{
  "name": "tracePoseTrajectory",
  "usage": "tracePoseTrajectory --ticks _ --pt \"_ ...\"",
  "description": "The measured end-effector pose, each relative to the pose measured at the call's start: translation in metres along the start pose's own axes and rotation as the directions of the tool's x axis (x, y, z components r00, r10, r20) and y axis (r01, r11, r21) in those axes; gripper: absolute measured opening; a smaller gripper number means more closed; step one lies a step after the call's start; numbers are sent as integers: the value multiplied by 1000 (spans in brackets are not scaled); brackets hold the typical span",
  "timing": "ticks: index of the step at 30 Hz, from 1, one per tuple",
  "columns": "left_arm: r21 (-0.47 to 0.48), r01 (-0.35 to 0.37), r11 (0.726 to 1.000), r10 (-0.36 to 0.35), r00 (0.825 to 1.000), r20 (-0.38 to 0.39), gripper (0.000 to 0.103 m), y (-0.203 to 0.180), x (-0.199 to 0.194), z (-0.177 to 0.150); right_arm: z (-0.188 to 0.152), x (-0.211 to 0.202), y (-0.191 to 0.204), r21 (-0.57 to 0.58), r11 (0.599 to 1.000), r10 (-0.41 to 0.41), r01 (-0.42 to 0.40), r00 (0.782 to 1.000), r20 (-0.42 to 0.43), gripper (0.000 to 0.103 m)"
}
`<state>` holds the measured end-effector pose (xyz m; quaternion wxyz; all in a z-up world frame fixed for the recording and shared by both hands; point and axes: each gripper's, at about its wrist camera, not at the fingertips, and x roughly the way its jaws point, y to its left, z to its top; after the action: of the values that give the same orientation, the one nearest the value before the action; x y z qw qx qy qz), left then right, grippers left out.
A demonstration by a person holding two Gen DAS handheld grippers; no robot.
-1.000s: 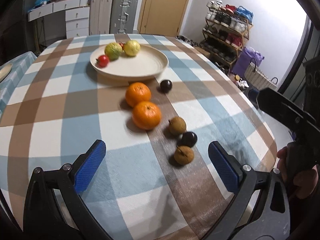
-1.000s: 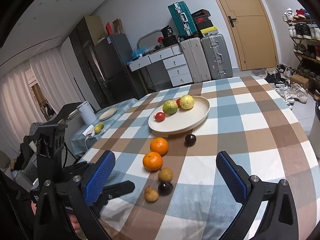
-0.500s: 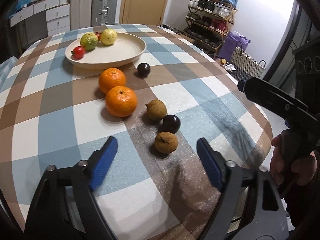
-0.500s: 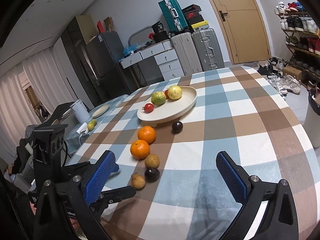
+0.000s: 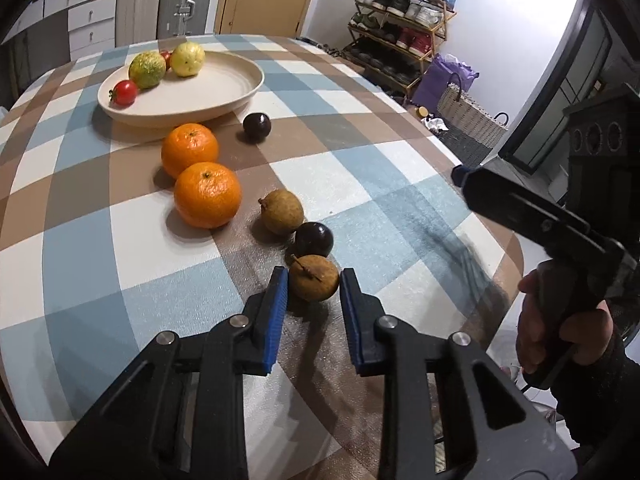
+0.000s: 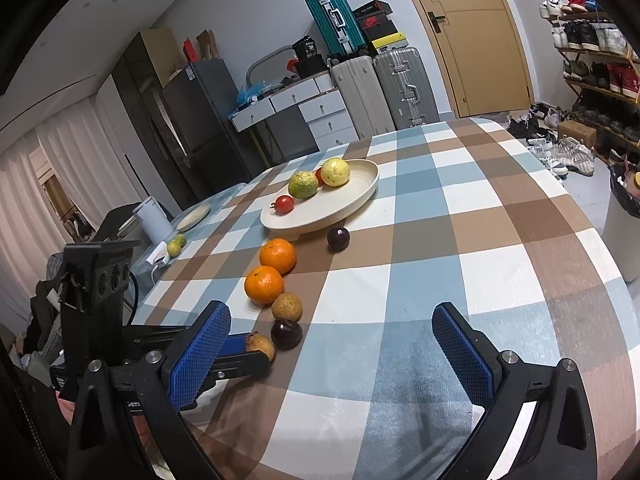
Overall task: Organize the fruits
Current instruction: 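Grasp the brown kiwi-like fruit with the left gripper while the right gripper grasps a dark plum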
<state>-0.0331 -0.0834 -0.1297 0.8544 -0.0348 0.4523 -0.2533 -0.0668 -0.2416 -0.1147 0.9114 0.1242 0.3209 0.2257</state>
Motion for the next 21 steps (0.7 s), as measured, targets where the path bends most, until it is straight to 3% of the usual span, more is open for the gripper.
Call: tracePoseTrajectory --ticks 21 --pt "-99 -9 995 23 990 137 24 53 -63 0 -9 53 33 -29 999 36 -41 986 -161 103"
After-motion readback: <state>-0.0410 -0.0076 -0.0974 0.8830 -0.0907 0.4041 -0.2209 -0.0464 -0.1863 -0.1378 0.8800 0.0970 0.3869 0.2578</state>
